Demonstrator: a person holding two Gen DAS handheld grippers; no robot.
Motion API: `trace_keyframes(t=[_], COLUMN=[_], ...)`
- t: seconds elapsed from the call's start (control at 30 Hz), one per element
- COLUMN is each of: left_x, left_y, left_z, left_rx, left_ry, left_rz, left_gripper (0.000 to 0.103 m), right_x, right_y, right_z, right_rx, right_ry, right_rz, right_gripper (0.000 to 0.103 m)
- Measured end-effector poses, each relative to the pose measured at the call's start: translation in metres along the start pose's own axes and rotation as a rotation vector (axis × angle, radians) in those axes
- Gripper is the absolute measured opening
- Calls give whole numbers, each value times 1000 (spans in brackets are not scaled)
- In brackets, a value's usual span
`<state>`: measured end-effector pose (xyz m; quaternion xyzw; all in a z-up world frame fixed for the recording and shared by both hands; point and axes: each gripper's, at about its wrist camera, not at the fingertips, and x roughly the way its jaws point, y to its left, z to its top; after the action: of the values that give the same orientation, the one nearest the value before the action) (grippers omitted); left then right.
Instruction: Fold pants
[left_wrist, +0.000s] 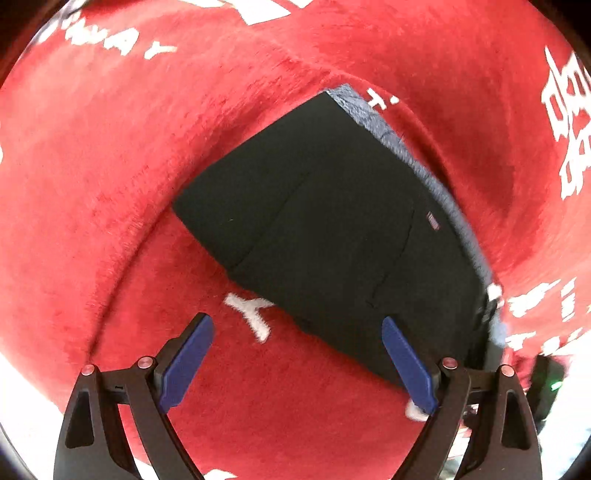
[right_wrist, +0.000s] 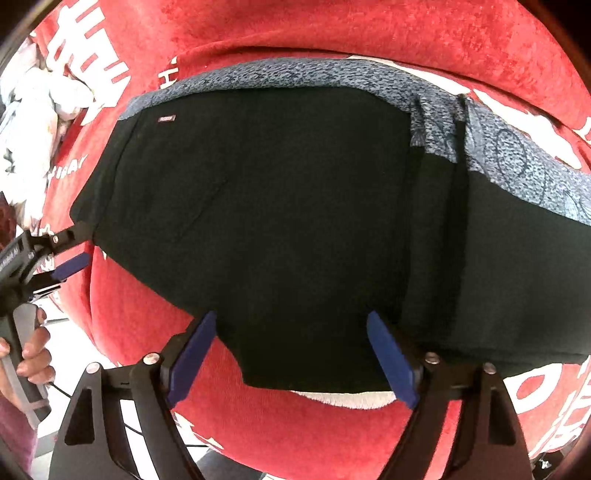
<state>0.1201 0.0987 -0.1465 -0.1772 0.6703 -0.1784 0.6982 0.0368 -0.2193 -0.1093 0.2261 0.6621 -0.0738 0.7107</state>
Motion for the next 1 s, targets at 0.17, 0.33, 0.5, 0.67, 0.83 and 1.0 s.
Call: trace_keyframes(t=[0.17, 0.33, 0.5, 0.67, 0.83, 1.0], left_x=[12, 26, 21, 7, 23, 27], left_y=[-11, -28, -16, -39, -48, -60], left_z=[3, 10, 18, 19, 30, 29], left_rx=[-9, 20, -42, 10, 30, 102], left_ry=[4, -19, -46, -115, -93, -147], left_rz=[-153, -138, -173, -157, -43, 136], left_gripper=[93, 93, 93, 93, 91, 45], right_x=[1, 1, 2, 2, 2, -7], right_y=[0, -2, 0, 0, 1, 4], right_z=[1, 0, -1, -1, -3, 2], right_rx=[3, 0, -7, -11, -17, -4], right_ry=[-6, -5, -10, -12, -20, -10], right_rz=[4, 6, 8, 15, 10, 31], right_gripper=[89, 89, 89, 89, 89, 89])
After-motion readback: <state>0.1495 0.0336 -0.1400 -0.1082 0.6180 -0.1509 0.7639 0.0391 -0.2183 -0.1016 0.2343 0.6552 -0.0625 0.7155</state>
